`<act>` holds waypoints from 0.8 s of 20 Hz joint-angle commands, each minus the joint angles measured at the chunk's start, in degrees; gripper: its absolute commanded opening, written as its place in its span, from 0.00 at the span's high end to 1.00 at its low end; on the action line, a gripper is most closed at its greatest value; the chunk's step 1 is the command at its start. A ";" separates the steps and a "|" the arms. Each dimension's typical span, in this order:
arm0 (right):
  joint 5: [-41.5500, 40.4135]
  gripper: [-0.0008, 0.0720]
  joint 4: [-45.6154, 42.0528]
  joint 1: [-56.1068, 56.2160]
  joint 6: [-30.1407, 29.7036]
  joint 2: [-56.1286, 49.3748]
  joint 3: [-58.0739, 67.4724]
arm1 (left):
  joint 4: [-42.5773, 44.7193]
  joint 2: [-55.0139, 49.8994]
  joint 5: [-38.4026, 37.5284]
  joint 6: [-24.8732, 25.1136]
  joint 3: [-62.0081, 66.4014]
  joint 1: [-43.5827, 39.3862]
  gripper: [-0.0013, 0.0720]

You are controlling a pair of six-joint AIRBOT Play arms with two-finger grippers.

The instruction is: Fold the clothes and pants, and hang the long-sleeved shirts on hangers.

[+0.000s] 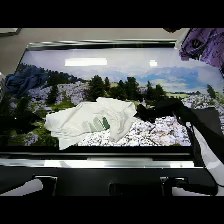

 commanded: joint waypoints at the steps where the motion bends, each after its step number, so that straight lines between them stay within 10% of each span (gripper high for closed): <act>1: -0.52 0.95 -0.55 0.04 0.83 2.45 -0.02 | -3.56 -1.05 2.16 4.50 -4.11 1.05 0.24; 14: -3.08 0.95 -0.52 0.07 0.92 3.80 0.00 | -4.42 -6.64 8.94 5.97 -4.02 -3.37 0.27; 16: -3.48 0.95 -0.52 0.07 0.90 3.96 0.00 | -5.05 -7.58 10.58 5.99 -3.85 -4.98 0.57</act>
